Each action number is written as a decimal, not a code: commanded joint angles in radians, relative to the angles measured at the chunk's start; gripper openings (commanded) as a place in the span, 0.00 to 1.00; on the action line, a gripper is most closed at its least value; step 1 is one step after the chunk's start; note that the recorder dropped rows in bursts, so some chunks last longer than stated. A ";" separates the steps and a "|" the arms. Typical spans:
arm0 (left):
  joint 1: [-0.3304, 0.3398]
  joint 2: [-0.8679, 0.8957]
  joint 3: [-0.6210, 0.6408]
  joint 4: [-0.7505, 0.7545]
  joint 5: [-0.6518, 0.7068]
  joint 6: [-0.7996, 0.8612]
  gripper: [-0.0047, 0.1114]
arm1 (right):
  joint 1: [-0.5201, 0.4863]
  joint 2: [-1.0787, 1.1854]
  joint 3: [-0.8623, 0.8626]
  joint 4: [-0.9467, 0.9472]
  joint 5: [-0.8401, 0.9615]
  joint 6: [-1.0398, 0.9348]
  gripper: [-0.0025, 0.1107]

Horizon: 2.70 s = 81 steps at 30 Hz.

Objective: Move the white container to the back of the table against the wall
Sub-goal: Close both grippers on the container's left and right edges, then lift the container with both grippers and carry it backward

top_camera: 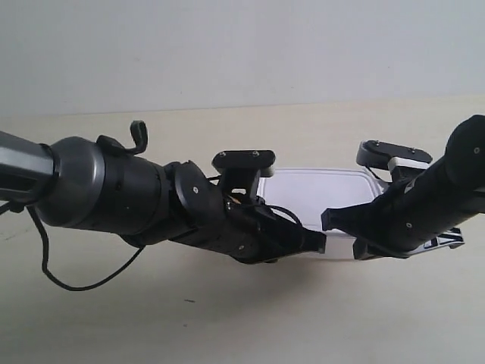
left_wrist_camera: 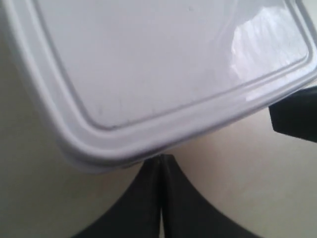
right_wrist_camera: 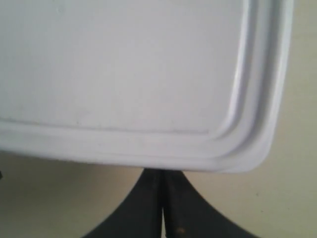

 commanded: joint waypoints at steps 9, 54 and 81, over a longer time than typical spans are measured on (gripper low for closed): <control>0.019 0.038 -0.061 0.054 -0.042 0.005 0.04 | -0.004 0.110 -0.143 -0.004 0.018 -0.016 0.02; 0.109 0.170 -0.252 0.150 -0.070 0.008 0.04 | -0.101 0.308 -0.440 0.003 0.068 -0.076 0.02; 0.157 0.324 -0.476 0.180 -0.017 0.055 0.04 | -0.137 0.401 -0.520 0.066 0.014 -0.153 0.02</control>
